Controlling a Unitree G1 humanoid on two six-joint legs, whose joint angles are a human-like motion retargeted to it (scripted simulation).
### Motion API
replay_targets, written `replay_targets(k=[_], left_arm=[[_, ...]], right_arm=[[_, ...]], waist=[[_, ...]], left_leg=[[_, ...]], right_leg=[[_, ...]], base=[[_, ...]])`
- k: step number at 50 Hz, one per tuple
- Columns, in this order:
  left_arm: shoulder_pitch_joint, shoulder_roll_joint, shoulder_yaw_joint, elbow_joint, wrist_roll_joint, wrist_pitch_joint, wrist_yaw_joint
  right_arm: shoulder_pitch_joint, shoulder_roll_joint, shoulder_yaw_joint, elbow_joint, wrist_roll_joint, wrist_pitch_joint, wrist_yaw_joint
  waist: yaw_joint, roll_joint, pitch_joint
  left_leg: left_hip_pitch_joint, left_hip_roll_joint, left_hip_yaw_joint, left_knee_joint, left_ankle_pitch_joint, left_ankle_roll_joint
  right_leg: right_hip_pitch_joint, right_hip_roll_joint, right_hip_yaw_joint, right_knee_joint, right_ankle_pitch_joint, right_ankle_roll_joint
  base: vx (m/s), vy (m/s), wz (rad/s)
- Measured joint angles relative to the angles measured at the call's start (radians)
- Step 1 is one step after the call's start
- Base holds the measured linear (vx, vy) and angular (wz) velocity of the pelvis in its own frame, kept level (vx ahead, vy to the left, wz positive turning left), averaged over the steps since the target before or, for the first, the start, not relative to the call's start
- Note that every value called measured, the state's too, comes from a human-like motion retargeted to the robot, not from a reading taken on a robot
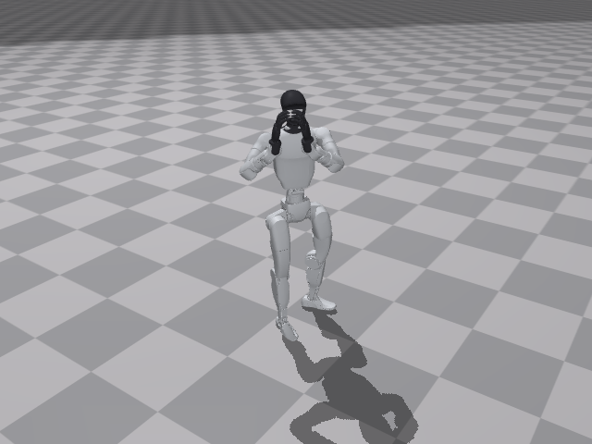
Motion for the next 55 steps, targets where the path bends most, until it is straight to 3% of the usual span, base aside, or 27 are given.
replay_targets(k=[3, 7, 15, 20, 25, 28, 32, 35, 42, 45, 49, 52, 55], left_arm=[[0.014, -0.009, 0.002, 0.008, -0.004, 0.019, -0.002], [-0.004, -0.044, -0.069, 0.012, 0.016, 0.026, 0.016], [0.071, 0.136, 0.003, -0.011, -0.009, 0.036, 0.037], [0.054, 0.085, -0.028, 0.004, -0.065, 0.048, 0.001], [0.125, 0.143, 0.088, -0.038, -0.044, 0.066, -0.023], [0.135, 0.177, 0.129, -0.036, -0.086, 0.080, 0.002], [0.077, 0.194, 0.067, -0.019, -0.124, 0.106, -0.048], [0.054, 0.215, 0.034, -0.014, -0.076, 0.095, 0.003], [0.108, 0.296, 0.134, -0.006, -0.172, 0.085, -0.032], [0.092, 0.296, 0.079, -0.023, -0.168, 0.101, -0.082], [0.090, 0.288, 0.035, -0.050, -0.104, 0.080, -0.037], [0.138, 0.300, 0.106, -0.062, -0.119, 0.074, -0.084], [0.184, 0.318, 0.160, -0.075, -0.148, 0.060, -0.060]], right_arm=[[0.008, 0.044, -0.008, 0.009, 0.012, 0.009, -0.005], [-0.057, 0.101, 0.124, 0.022, -0.013, 0.017, 0.012], [-0.058, 0.119, 0.044, 0.036, -0.009, -0.001, -0.081], [-0.204, 0.192, 0.234, 0.075, -0.063, 0.059, -0.016], [-0.252, 0.199, 0.224, 0.118, -0.056, 0.058, 0.032], [-0.252, 0.204, 0.177, 0.144, -0.052, 0.065, -0.044], [-0.327, 0.260, 0.259, 0.197, -0.025, 0.089, 0.016], [-0.396, 0.290, 0.326, 0.253, -0.102, 0.088, -0.032], [-0.331, 0.300, 0.193, 0.259, -0.057, 0.068, -0.102], [-0.363, 0.313, 0.267, 0.264, -0.066, 0.087, -0.021], [-0.412, 0.338, 0.357, 0.298, -0.174, 0.085, -0.094], [-0.356, 0.338, 0.275, 0.271, -0.129, 0.055, -0.011], [-0.310, 0.309, 0.216, 0.251, -0.149, 0.057, -0.086]], waist=[[0.029, -0.014, -0.008], [0.076, -0.033, -0.020], [0.204, -0.075, -0.018], [0.289, -0.108, -0.020], [0.377, -0.132, -0.018], [0.435, -0.146, -0.015], [0.504, -0.167, -0.014], [0.550, -0.181, -0.016], [0.637, -0.207, -0.021], [0.662, -0.208, -0.020], [0.677, -0.200, -0.022], [0.686, -0.190, -0.019], [0.694, -0.184, -0.016]], left_leg=[[-0.018, -0.013, -0.043, 0.002, -0.005, 0.001], [-0.043, -0.037, -0.109, -0.001, -0.010, 0.002], [-0.077, -0.087, -0.265, -0.030, -0.008, -0.001], [-0.089, -0.116, -0.368, -0.049, -0.008, -0.005], [-0.104, -0.131, -0.466, -0.059, -0.004, -0.014], [-0.115, -0.138, -0.521, -0.065, 0.001, -0.022], [-0.128, -0.152, -0.593, -0.075, 0.009, -0.028], [-0.137, -0.163, -0.646, -0.086, 0.017, -0.033], [-0.152, -0.188, -0.769, -0.126, 0.041, -0.049], [-0.150, -0.195, -0.819, -0.145, 0.051, -0.057], [-0.161, -0.201, -0.881, -0.145, 0.049, -0.072], [-0.163, -0.204, -0.920, -0.145, 0.047, -0.081], [-0.164, -0.212, -0.952, -0.145, 0.044, -0.085]], right_leg=[[0.001, -0.027, -0.036, 0.012, -0.016, 0.000], [0.005, -0.069, -0.092, 0.026, -0.038, 0.000], [0.045, -0.139, -0.232, 0.036, -0.067, 0.000], [0.074, -0.178, -0.329, 0.063, -0.092, 0.000], [0.096, -0.202, -0.424, 0.096, -0.114, -0.014], [0.110, -0.212, -0.479, 0.110, -0.122, -0.025], [0.129, -0.227, -0.553, 0.129, -0.132, -0.039], [0.141, -0.238, -0.607, 0.139, -0.136, -0.047], [0.172, -0.259, -0.739, 0.163, -0.133, -0.069], [0.185, -0.269, -0.789, 0.186, -0.128, -0.084], [0.191, -0.287, -0.844, 0.234, -0.120, -0.106], [0.194, -0.302, -0.877, 0.277, -0.115, -0.121], [0.197, -0.320, -0.900, 0.315, -0.109, -0.131]], base=[[-0.01, 0.17, 0.77], [0.00, 0.18, 0.90], [0.02, 0.16, 1.05], [0.04, 0.14, 1.11], [0.05, 0.10, 1.04], [0.05, 0.08, 0.97], [0.06, 0.08, 0.96], [0.07, 0.08, 0.94], [0.07, 0.10, 0.96], [0.07, 0.11, 0.93], [0.06, 0.12, 0.88], [0.05, 0.11, 0.76], [0.05, 0.12, 0.62]])
